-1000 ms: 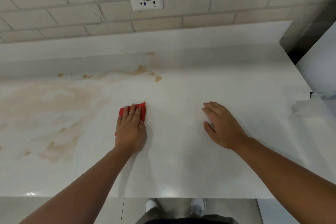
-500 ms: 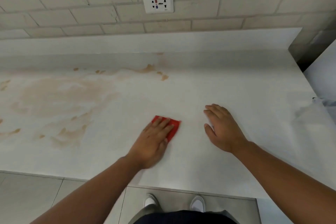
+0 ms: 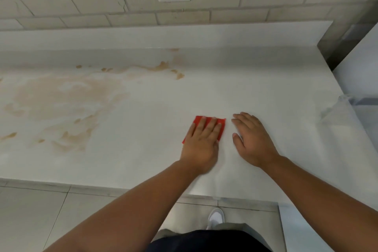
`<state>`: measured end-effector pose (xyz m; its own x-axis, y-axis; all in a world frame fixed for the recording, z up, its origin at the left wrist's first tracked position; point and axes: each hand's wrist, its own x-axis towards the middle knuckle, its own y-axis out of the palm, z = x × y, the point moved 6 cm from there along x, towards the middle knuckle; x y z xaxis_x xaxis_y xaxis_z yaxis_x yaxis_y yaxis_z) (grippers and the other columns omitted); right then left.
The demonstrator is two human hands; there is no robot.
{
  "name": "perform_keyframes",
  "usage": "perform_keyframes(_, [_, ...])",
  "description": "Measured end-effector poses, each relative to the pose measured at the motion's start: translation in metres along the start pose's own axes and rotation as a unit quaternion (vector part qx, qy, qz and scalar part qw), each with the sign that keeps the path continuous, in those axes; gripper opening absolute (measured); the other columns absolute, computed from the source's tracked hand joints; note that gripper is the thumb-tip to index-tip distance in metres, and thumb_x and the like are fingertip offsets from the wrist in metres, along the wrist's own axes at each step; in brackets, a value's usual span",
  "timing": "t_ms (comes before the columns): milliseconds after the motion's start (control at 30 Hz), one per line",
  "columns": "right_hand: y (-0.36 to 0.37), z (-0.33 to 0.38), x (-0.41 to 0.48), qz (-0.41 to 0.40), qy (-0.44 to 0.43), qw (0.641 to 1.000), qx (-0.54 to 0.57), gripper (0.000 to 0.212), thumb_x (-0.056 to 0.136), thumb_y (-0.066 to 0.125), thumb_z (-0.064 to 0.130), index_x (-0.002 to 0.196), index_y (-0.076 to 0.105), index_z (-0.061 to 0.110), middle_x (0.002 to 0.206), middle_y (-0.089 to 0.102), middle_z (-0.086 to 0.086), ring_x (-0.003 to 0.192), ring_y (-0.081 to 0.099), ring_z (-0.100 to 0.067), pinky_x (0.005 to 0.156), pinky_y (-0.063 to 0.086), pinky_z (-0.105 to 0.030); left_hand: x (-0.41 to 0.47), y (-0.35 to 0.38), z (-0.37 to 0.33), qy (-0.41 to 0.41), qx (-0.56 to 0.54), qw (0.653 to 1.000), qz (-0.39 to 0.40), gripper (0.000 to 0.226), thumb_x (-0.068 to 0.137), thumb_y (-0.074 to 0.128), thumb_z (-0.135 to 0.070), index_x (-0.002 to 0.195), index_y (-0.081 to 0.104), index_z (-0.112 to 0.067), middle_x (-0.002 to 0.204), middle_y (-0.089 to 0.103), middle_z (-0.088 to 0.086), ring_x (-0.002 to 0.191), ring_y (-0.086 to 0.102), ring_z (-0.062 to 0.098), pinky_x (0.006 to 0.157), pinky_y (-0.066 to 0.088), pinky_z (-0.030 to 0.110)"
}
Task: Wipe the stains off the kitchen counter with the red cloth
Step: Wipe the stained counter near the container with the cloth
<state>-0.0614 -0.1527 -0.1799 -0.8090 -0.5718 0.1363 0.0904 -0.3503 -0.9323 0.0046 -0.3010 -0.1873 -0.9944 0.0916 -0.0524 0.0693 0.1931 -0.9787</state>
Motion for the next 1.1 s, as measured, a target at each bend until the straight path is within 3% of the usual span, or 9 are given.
perform_keyframes(133, [-0.015,0.0,-0.008,-0.022,0.02,0.999,0.011,0.057,0.093,0.033,0.037,0.135,0.054,0.006,0.143,0.05,-0.009,0.138,0.038,-0.025,0.116,0.027,-0.045,-0.044,0.007,-0.033,0.089,0.014,0.996,0.007,0.055,0.101,0.028,-0.035,0.155,0.026,-0.023,0.162,0.022,-0.001,0.151,0.011,0.024,0.122,0.01,0.046])
perform_keyframes(300, [-0.02,0.018,-0.031,-0.006,0.033,0.999,-0.008,0.06,0.094,0.032,0.042,0.141,0.048,0.008,0.148,0.045,-0.007,0.141,0.033,-0.023,0.118,0.025,-0.044,-0.092,0.002,0.0,0.123,0.006,0.992,0.013,0.055,0.103,0.021,-0.038,0.156,0.019,-0.025,0.164,0.013,-0.004,0.152,-0.002,0.016,0.123,0.003,0.041])
perform_keyframes(467, [-0.002,0.047,-0.072,0.025,0.039,0.999,-0.028,0.066,0.093,0.027,0.048,0.143,0.044,0.008,0.151,0.04,-0.007,0.143,0.029,-0.024,0.119,0.021,-0.044,-0.131,-0.011,0.099,0.016,-0.009,0.999,-0.036,0.056,0.101,0.024,-0.038,0.154,0.028,-0.021,0.162,0.02,-0.001,0.151,0.01,0.019,0.123,0.013,0.041])
perform_keyframes(567, [0.007,0.063,-0.094,0.03,0.045,0.998,-0.045,0.065,0.093,0.029,0.047,0.142,0.046,0.007,0.151,0.041,-0.009,0.143,0.03,-0.026,0.119,0.021,-0.045,-0.139,-0.021,0.164,-0.13,-0.006,0.989,-0.063,0.061,0.098,0.02,-0.041,0.154,0.028,-0.018,0.162,0.022,0.006,0.15,0.015,0.027,0.122,0.012,0.044])
perform_keyframes(633, [0.01,0.067,-0.11,0.03,0.054,0.996,-0.059,0.065,0.094,0.029,0.047,0.142,0.045,0.006,0.151,0.041,-0.009,0.143,0.029,-0.026,0.12,0.019,-0.045,-0.137,-0.02,0.174,-0.208,-0.002,0.976,-0.069,0.061,0.097,0.02,-0.038,0.155,0.023,-0.018,0.163,0.018,0.007,0.15,0.01,0.03,0.123,0.007,0.045])
perform_keyframes(700, [0.011,0.063,-0.124,0.027,0.072,0.994,-0.072,0.065,0.095,0.028,0.048,0.143,0.043,0.006,0.153,0.038,-0.009,0.144,0.028,-0.026,0.12,0.017,-0.044,-0.13,-0.017,0.152,-0.228,0.0,0.971,-0.07,0.059,0.1,0.022,-0.035,0.157,0.017,-0.018,0.164,0.013,0.005,0.151,0.004,0.03,0.122,0.003,0.046])
perform_keyframes(967, [-0.004,0.017,-0.149,0.006,0.159,0.982,-0.1,0.065,0.097,0.023,0.046,0.146,0.038,0.006,0.154,0.035,-0.01,0.145,0.024,-0.026,0.12,0.019,-0.047,-0.081,0.01,-0.033,0.029,-0.011,0.999,-0.01,0.059,0.1,0.017,-0.035,0.157,0.013,-0.023,0.164,0.009,-0.003,0.152,-0.002,0.023,0.123,0.001,0.045])
perform_keyframes(1100, [-0.013,0.002,-0.137,0.0,0.157,0.984,-0.086,0.066,0.096,0.025,0.045,0.145,0.039,0.004,0.154,0.034,-0.013,0.145,0.025,-0.028,0.118,0.022,-0.049,-0.033,0.014,-0.059,0.168,-0.01,0.986,0.013,0.055,0.102,0.025,-0.032,0.156,0.019,-0.023,0.164,0.013,-0.003,0.152,0.003,0.02,0.123,-0.003,0.039])
